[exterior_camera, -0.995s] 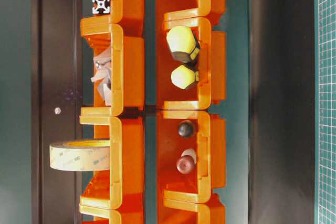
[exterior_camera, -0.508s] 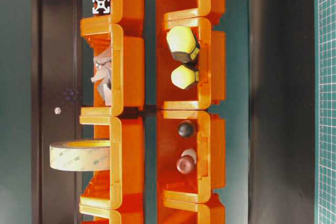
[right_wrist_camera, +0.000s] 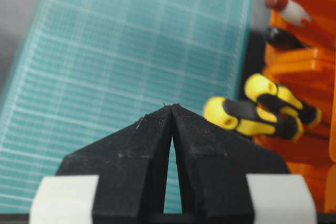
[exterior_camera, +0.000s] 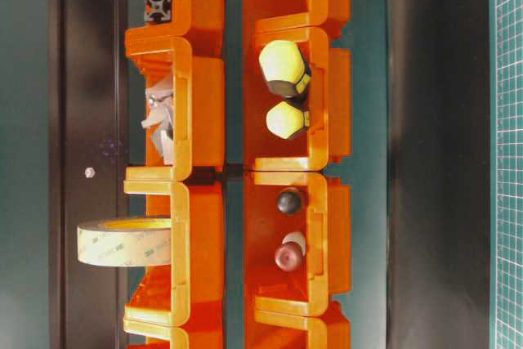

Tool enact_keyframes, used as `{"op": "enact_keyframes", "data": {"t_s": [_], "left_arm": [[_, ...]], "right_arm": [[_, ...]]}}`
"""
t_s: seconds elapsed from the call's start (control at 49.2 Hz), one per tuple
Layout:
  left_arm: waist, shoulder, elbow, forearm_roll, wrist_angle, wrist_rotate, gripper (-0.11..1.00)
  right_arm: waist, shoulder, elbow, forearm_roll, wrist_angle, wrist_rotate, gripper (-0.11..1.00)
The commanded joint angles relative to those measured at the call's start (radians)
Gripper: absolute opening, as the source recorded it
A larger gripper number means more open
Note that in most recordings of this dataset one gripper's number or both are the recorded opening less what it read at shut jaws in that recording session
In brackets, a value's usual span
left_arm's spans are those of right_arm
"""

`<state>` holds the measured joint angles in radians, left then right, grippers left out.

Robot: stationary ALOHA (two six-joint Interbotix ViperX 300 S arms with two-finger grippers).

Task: Pick screwdriver from container rack with right arm.
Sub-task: 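Move the open right gripper toward the yellow-black screwdriver handle in the rack, then close the right gripper on the yellow-black screwdriver handle in the rack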

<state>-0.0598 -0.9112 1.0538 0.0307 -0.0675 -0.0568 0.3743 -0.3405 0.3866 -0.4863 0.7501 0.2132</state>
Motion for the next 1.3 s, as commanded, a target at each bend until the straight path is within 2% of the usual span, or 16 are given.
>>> {"op": "enact_keyframes", "data": {"t_s": [0.0,0.081,0.102,0.162,0.244,0.366,0.447,0.711,0.833,0.995,1.056,1.097,1.279], "left_arm": [[-0.005,0.002,-0.031,0.003,-0.003,-0.005,0.0],[-0.012,0.008,-0.029,0.003,-0.003,-0.006,0.0],[-0.014,0.008,-0.029,0.003,-0.003,-0.006,0.0],[-0.014,0.012,-0.029,0.003,-0.003,-0.006,0.0],[-0.015,0.014,-0.029,0.003,-0.003,-0.006,0.0],[-0.015,0.014,-0.029,0.003,-0.003,-0.006,0.0],[-0.017,0.014,-0.029,0.003,-0.003,-0.006,0.0],[-0.021,0.014,-0.029,0.003,-0.003,-0.006,0.0],[-0.025,0.015,-0.028,0.003,-0.003,-0.006,0.0],[-0.034,0.038,-0.025,0.003,-0.003,-0.006,0.0],[-0.035,0.044,-0.025,0.003,-0.003,-0.006,0.0],[-0.035,0.048,-0.026,0.003,-0.003,-0.006,0.0],[-0.035,0.051,-0.025,0.003,-0.003,-0.006,0.0]], "right_arm": [[0.063,0.061,-0.064,-0.156,0.104,0.067,0.0],[0.121,0.112,-0.08,-0.301,0.206,0.143,0.0],[0.14,0.129,-0.08,-0.351,0.245,0.17,0.0],[0.179,0.164,-0.072,-0.442,0.321,0.225,0.0],[0.221,0.21,-0.052,-0.531,0.397,0.29,0.0],[0.261,0.276,-0.031,-0.604,0.471,0.35,0.0],[0.268,0.307,-0.026,-0.626,0.492,0.371,0.0],[0.268,0.33,-0.006,-0.629,0.476,0.371,0.04],[0.267,0.331,0.008,-0.63,0.439,0.37,0.26],[0.264,0.337,0.023,-0.637,0.371,0.373,0.71],[0.262,0.347,0.026,-0.658,0.374,0.373,0.82],[0.259,0.353,0.031,-0.675,0.377,0.376,0.85],[0.225,0.387,0.031,-0.703,0.382,0.379,0.83]]}}
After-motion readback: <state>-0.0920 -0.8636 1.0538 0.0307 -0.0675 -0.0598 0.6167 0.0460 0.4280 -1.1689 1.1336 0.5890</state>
